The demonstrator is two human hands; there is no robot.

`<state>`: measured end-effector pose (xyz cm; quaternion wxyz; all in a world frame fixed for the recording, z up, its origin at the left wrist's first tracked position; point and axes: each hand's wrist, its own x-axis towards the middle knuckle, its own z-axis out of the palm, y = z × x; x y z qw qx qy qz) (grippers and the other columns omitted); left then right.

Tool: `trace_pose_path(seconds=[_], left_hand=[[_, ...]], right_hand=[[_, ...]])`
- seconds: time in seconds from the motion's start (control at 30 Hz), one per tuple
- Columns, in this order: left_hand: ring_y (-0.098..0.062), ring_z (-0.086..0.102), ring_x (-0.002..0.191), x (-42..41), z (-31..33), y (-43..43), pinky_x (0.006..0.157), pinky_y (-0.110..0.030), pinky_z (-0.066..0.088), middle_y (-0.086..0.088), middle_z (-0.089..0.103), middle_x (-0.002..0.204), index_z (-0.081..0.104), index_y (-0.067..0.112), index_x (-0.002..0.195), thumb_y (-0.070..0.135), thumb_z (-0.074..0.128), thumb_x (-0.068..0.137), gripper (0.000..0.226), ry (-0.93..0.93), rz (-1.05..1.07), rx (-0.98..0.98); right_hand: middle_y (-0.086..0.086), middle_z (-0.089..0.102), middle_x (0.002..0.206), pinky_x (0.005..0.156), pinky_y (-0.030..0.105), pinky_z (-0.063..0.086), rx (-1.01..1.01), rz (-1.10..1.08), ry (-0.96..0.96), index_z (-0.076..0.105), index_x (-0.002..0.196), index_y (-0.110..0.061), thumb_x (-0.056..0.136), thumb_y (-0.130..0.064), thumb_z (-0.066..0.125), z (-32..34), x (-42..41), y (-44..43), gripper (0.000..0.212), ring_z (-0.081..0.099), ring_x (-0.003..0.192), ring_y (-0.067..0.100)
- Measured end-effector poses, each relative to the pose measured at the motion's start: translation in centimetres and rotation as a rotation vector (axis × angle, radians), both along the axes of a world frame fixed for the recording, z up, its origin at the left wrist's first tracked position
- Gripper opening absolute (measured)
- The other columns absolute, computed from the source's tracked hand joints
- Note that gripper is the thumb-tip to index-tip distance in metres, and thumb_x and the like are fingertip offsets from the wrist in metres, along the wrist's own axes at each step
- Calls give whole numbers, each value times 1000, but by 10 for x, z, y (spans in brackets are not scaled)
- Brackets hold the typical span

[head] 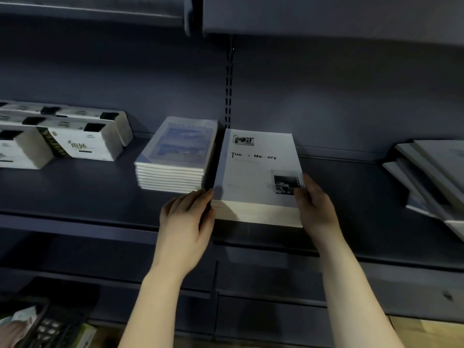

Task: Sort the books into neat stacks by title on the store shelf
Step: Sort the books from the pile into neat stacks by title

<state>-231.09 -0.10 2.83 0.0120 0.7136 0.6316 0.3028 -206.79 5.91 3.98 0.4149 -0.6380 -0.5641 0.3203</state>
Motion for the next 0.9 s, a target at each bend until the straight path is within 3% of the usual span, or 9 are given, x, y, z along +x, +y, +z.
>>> trace_pose_path(seconds=[0.13, 0.3, 0.63, 0.7, 0.8, 0.9], left_hand=[[-21, 51, 119, 3, 0, -1, 103, -44, 35, -2, 56, 132, 49, 21, 134, 35, 36, 92, 46, -14, -2, 0], [-21, 51, 117, 5, -1, -4, 101, -44, 36, -2, 55, 132, 45, 21, 138, 37, 35, 92, 50, -22, 7, -5], [-21, 46, 125, 12, 1, -1, 102, -40, 32, -2, 47, 139, 44, 23, 139, 39, 35, 91, 52, -60, -4, 2], [-23, 46, 125, 14, 3, 0, 103, -41, 32, -2, 46, 141, 44, 24, 139, 39, 35, 91, 52, -56, -9, 5], [-24, 46, 124, 21, 8, 3, 101, -40, 31, -2, 47, 140, 48, 23, 136, 38, 36, 90, 49, -19, -11, 18], [-24, 45, 126, 33, 11, 6, 102, -42, 32, -1, 51, 138, 54, 20, 131, 39, 36, 91, 47, 16, -26, 17]], right_hand=[[1, 42, 149, 101, 16, 25, 5, -4, -36, 31, 150, -15, 102, -20, 42, 1, -1, -1, 50, 38, 136, 16], [4, 39, 152, 110, 23, 27, 54, -83, -4, 31, 150, -14, 103, -19, 38, -6, -11, -3, 48, 36, 139, 18], [8, 47, 145, 98, 18, 31, 125, -138, -89, 39, 145, -12, 103, -14, 36, -7, -21, -4, 43, 45, 132, 22], [7, 52, 139, 96, 19, 35, 109, -117, -96, 41, 144, -13, 102, -15, 39, -3, -17, -6, 42, 52, 124, 20], [-2, 62, 113, 74, 8, 39, 101, -97, -100, 50, 136, -15, 100, -17, 47, 2, -7, -6, 36, 56, 91, 4], [-4, 63, 110, 67, 4, 39, 114, -84, -114, 58, 125, -16, 99, -20, 51, 9, 9, -7, 27, 54, 87, -2]])
